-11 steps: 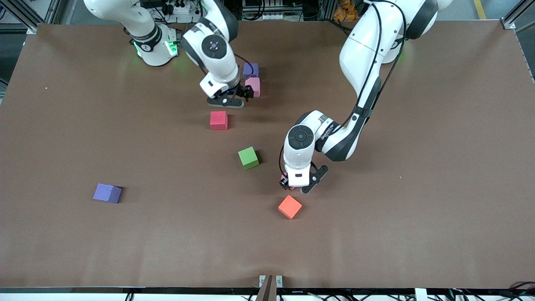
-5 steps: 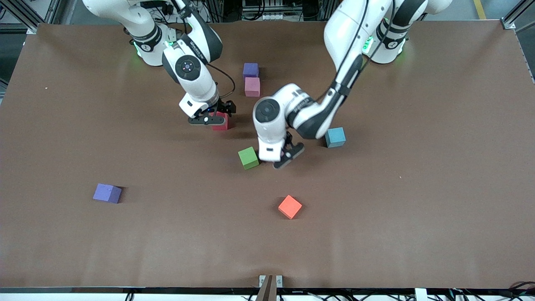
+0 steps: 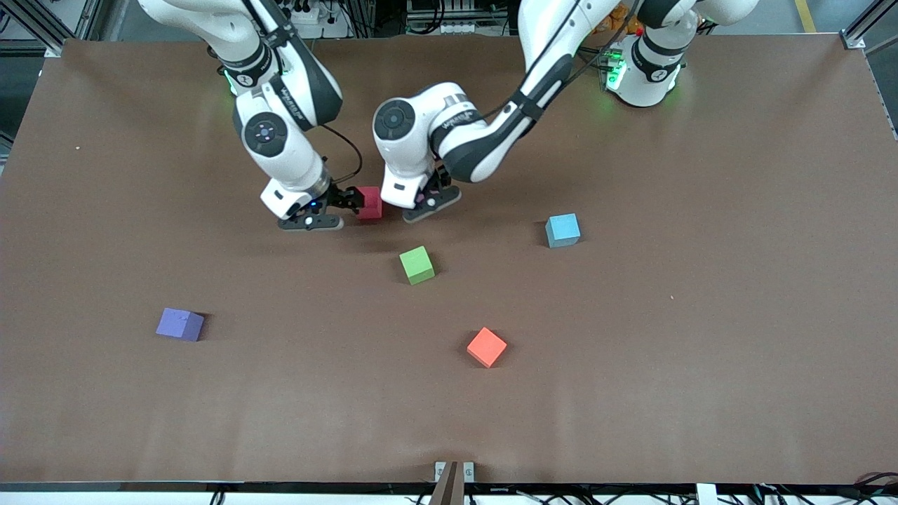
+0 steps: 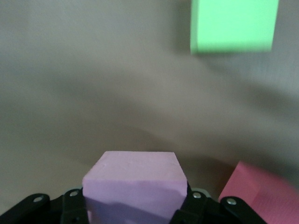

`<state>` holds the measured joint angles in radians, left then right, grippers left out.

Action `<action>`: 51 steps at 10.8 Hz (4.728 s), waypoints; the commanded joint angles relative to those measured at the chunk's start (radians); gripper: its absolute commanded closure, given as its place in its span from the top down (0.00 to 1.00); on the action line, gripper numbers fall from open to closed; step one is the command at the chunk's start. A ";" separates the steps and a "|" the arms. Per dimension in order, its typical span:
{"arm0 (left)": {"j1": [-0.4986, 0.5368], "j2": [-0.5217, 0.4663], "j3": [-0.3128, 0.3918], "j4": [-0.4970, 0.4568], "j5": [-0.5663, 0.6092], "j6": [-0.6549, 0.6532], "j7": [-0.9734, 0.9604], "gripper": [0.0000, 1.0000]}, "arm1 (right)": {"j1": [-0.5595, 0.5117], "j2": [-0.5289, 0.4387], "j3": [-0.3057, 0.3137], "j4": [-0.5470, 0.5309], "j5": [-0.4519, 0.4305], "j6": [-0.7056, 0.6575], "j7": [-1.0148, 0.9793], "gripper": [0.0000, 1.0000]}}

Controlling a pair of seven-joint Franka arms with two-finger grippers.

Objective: Arrange blocks into number 1
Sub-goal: 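Place the pink cube in line with the left gripper while the right gripper grasps red, then place the red cube after pink with the right gripper while the left gripper grasps cyan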

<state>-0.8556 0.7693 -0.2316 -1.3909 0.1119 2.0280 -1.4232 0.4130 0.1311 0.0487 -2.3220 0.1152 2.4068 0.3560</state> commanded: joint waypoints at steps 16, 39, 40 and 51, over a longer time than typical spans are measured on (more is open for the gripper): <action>-0.091 -0.054 -0.043 -0.345 0.155 0.348 0.170 0.00 | -0.069 -0.024 0.011 -0.019 0.001 -0.014 -0.092 1.00; 0.412 -0.237 -0.031 -0.402 0.230 0.209 0.294 1.00 | 0.156 0.110 0.011 -0.016 0.115 0.098 -0.063 1.00; 0.434 -0.273 -0.034 -0.463 0.244 0.219 0.309 1.00 | 0.170 0.110 0.011 -0.016 0.115 0.097 -0.040 1.00; 0.587 -0.404 -0.041 -0.784 0.244 0.414 0.504 1.00 | 0.204 0.145 0.011 -0.014 0.115 0.124 0.068 0.46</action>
<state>-0.2835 0.3800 -0.2594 -2.1446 0.3335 2.4103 -0.9263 0.6021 0.2804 0.0609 -2.3364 0.2153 2.5190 0.3506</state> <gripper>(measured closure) 0.000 0.423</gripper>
